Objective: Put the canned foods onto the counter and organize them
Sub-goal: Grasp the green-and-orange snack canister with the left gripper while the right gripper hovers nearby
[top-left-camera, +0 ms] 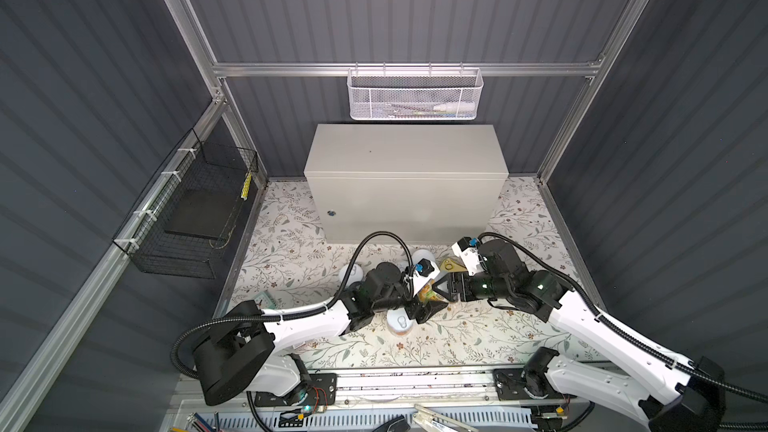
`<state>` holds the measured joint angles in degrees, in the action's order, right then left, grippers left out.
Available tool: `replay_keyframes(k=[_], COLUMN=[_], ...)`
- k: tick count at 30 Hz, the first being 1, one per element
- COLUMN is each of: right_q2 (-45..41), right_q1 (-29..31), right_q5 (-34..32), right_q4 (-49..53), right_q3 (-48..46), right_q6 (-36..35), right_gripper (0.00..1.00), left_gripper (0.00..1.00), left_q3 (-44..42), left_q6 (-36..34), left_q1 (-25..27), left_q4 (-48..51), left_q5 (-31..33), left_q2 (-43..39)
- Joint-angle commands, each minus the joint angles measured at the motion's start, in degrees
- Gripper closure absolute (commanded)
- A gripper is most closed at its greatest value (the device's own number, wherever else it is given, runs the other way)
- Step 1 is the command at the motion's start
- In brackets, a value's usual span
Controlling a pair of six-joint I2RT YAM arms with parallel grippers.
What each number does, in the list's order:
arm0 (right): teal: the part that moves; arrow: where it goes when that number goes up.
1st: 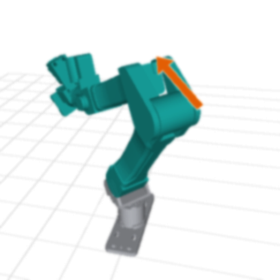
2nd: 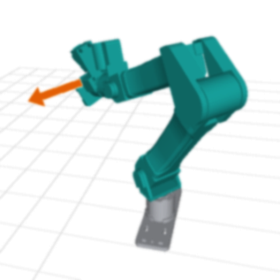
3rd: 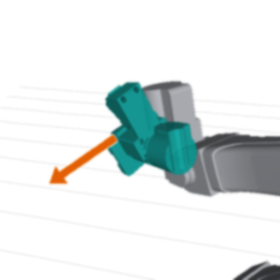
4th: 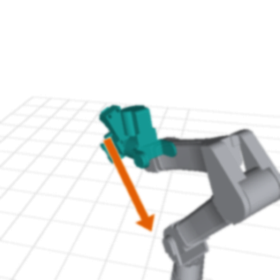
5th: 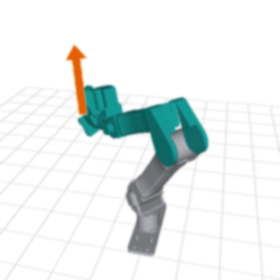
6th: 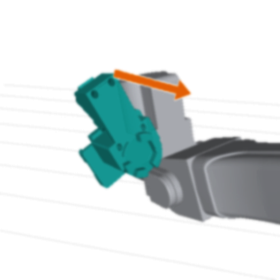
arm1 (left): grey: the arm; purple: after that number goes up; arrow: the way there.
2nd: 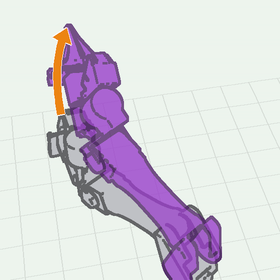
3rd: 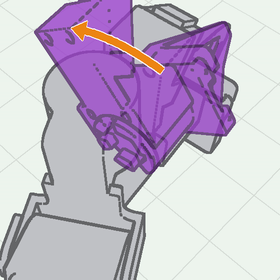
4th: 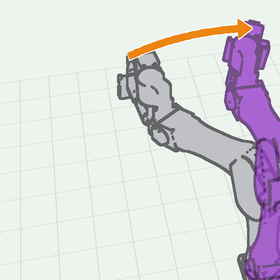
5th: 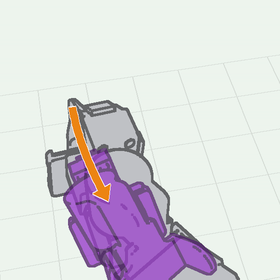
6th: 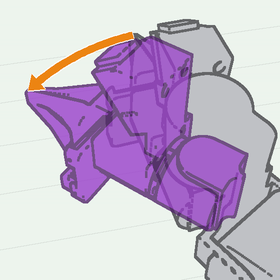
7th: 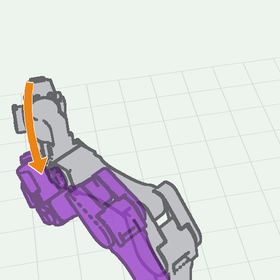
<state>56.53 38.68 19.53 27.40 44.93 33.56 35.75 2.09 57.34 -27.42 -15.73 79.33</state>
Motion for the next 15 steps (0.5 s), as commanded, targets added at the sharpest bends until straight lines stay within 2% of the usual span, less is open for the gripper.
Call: replay_keyframes(k=[1, 7, 15], right_q2=[-1.47, -2.61, -2.36], right_q1=[-0.52, -0.61, -0.71], right_q5=[4.22, 3.90, 4.74], right_q4=[-7.53, -7.01, -8.41], right_q3=[0.25, 0.34, -0.80], right_q6=[1.55, 1.87, 2.91], right_gripper=[0.43, 0.44, 0.44], left_gripper=[0.12, 0.11, 0.37], left_q3=[1.61, 1.75, 1.88], left_q6=[1.60, 2.32, 3.55], left_q1=[0.40, 0.40, 0.40], left_q4=[-2.40, -2.69, -3.03], left_q5=[0.75, 2.46, 7.14], left_q2=[0.91, 2.16, 2.26])
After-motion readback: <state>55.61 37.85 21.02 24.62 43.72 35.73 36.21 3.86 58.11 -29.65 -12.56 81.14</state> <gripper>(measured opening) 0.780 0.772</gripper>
